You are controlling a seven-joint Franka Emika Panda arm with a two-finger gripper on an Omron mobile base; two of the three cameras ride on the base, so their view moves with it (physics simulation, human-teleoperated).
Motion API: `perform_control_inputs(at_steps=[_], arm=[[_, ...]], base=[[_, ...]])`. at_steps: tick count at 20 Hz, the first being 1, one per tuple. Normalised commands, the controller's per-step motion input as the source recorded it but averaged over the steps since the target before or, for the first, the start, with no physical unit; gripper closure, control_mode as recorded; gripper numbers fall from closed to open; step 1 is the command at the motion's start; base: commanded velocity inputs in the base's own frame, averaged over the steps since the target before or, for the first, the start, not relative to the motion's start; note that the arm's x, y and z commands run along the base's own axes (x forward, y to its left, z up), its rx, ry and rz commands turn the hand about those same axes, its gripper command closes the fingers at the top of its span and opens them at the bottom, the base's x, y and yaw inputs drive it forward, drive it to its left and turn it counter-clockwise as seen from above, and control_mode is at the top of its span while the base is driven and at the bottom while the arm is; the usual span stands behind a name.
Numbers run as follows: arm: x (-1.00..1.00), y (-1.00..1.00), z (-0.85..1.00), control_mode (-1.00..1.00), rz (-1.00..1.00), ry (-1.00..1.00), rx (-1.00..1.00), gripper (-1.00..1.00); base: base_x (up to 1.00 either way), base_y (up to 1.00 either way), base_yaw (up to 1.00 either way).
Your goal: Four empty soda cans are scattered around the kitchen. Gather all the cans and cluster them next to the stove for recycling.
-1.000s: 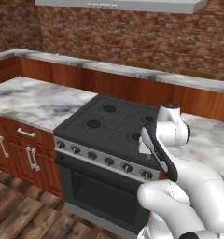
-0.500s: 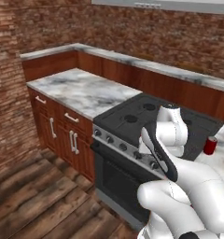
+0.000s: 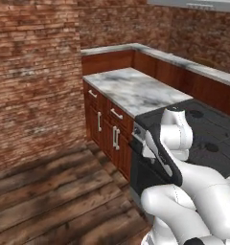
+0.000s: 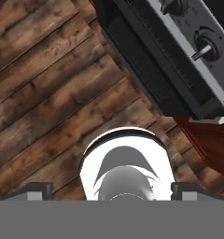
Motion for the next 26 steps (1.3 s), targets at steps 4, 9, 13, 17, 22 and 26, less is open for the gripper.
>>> perform_control_inputs(at_steps=[4, 9, 13, 17, 22, 26], arm=[[0.00, 0.00, 0.00, 1.00, 0.00, 0.00, 0.00, -1.00], [0.00, 0.00, 0.00, 1.00, 0.00, 0.00, 0.00, -1.00], [0.00, 0.00, 0.00, 1.00, 0.00, 0.00, 0.00, -1.00], [0.00, 0.00, 0.00, 1.00, 0.00, 0.00, 0.00, -1.00], [0.00, 0.00, 0.00, 1.00, 0.00, 0.00, 0.00, -1.00], [0.00, 0.00, 0.00, 1.00, 0.00, 0.00, 0.00, -1.00]], base=[[0.00, 0.14, 0.50], [0.00, 0.12, 0.50], [0.00, 0.10, 0.50], [0.00, 0.12, 0.50], [0.00, 0.14, 0.50], [0.00, 0.15, 0.50]])
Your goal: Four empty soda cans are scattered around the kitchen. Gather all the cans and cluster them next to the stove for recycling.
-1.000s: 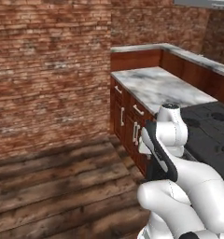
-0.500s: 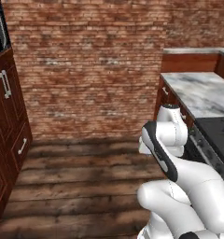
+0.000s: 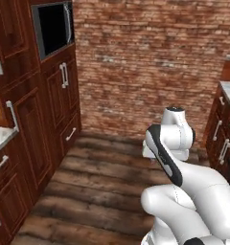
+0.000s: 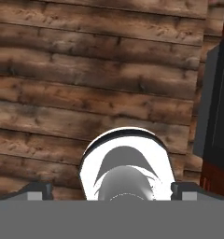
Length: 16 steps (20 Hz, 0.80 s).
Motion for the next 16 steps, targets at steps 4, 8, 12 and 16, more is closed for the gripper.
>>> perform_control_inputs(at_steps=[4, 8, 12, 16], arm=[[0.00, 0.00, 0.00, 1.00, 0.00, 0.00, 0.00, -1.00], [0.00, 0.00, 0.00, 1.00, 0.00, 0.00, 0.00, -1.00], [0.00, 0.00, 0.00, 1.00, 0.00, 0.00, 0.00, -1.00], [0.00, 0.00, 0.00, 1.00, 0.00, 0.00, 0.00, -1.00]], base=[[0.07, 0.19, 0.48], [0.14, 0.22, 0.45], [0.16, 0.22, 0.43], [0.14, 0.26, 0.41]])
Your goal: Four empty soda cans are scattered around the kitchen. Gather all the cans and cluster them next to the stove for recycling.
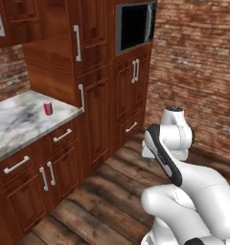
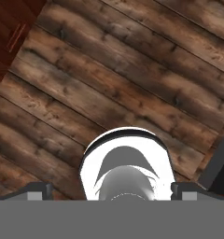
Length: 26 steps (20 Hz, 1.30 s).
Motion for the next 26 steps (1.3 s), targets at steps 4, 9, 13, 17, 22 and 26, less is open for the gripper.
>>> perform_control_inputs(at_steps=[4, 9, 13, 17, 22, 26], arm=[[0.00, 0.00, 0.00, 1.00, 0.00, 0.00, 0.00, -1.00], [0.00, 0.00, 0.00, 1.00, 0.00, 0.00, 0.00, -1.00], [0.00, 0.00, 0.00, 1.00, 0.00, 0.00, 0.00, -1.00], [0.00, 0.00, 0.00, 1.00, 0.00, 0.00, 0.00, -1.00], [0.00, 0.00, 0.00, 1.00, 0.00, 0.00, 0.00, -1.00], [0.00, 0.00, 0.00, 1.00, 0.00, 0.00, 0.00, -1.00]], base=[[0.24, 0.26, 0.37], [0.59, 0.33, 0.24], [0.86, 0.30, 0.14], [0.83, 0.23, 0.16], [0.68, 0.02, 0.32], [0.54, 0.00, 0.40]])
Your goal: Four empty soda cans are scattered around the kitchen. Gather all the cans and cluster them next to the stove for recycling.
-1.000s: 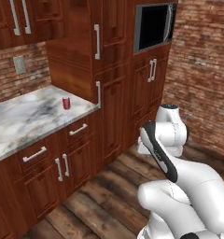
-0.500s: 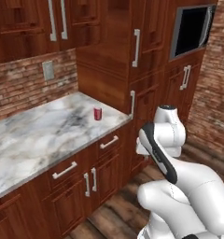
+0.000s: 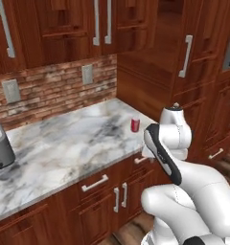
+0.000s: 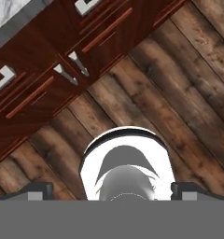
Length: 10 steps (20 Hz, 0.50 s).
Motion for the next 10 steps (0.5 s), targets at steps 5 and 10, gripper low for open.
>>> perform_control_inputs(at_steps=[5, 10], arm=[[0.00, 0.00, 0.00, 1.00, 0.00, 0.00, 0.00, -1.00], [0.00, 0.00, 0.00, 1.00, 0.00, 0.00, 0.00, -1.00]], base=[[0.59, -0.11, 0.32], [0.51, -0.36, 0.20]])
